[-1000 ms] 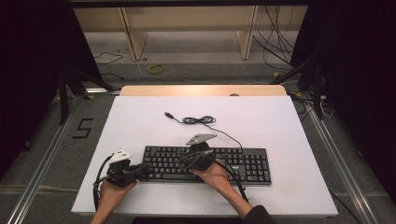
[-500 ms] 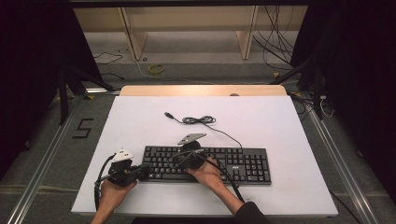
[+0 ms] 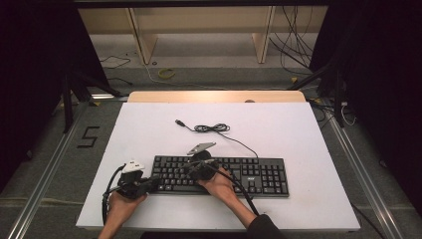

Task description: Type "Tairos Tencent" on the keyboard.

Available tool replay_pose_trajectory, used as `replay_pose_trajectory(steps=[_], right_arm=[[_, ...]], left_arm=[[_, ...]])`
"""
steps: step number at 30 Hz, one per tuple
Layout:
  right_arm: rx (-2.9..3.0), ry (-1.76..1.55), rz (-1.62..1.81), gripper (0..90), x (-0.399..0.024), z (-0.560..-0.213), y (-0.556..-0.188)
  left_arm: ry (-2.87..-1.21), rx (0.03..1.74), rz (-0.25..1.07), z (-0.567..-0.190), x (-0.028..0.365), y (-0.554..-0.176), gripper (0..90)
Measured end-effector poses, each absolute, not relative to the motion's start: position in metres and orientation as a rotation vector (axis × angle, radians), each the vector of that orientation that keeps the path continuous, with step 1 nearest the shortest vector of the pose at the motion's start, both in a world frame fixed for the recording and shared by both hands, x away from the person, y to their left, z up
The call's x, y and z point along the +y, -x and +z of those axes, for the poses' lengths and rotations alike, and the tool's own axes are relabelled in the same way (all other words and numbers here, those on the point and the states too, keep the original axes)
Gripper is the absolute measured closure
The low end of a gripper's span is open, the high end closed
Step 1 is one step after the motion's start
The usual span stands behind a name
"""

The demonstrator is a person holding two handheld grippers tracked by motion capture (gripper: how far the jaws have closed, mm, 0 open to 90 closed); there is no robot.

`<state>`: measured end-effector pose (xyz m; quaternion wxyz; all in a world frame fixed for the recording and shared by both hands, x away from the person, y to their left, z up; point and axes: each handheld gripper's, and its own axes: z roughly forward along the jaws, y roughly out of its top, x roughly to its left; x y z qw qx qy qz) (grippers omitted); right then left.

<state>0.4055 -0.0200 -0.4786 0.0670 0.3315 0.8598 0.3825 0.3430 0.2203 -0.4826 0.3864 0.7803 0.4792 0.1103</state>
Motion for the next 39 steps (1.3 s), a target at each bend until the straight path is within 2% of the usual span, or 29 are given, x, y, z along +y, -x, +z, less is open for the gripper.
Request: replay_pose_trajectory(steps=[17, 19, 30, 39], right_arm=[[2.585, -1.035, 1.162, 90.0, -0.02, -0.478, -0.407], [2.583, -1.042, 1.168, 90.0, -0.021, -0.477, -0.407], [2.531, -1.06, 1.296, 78.8, -0.033, -0.463, -0.405], [2.534, -1.028, 1.346, 66.1, -0.039, -0.455, -0.401]], left_arm=[[-1.985, 1.218, 0.274, -0.482, 0.221, -0.343, 88.9], [-1.976, 1.221, 0.279, -0.481, 0.221, -0.343, 86.7], [-1.922, 1.185, 0.278, -0.474, 0.223, -0.34, 78.2], [-1.883, 1.153, 0.269, -0.47, 0.221, -0.339, 63.5]])
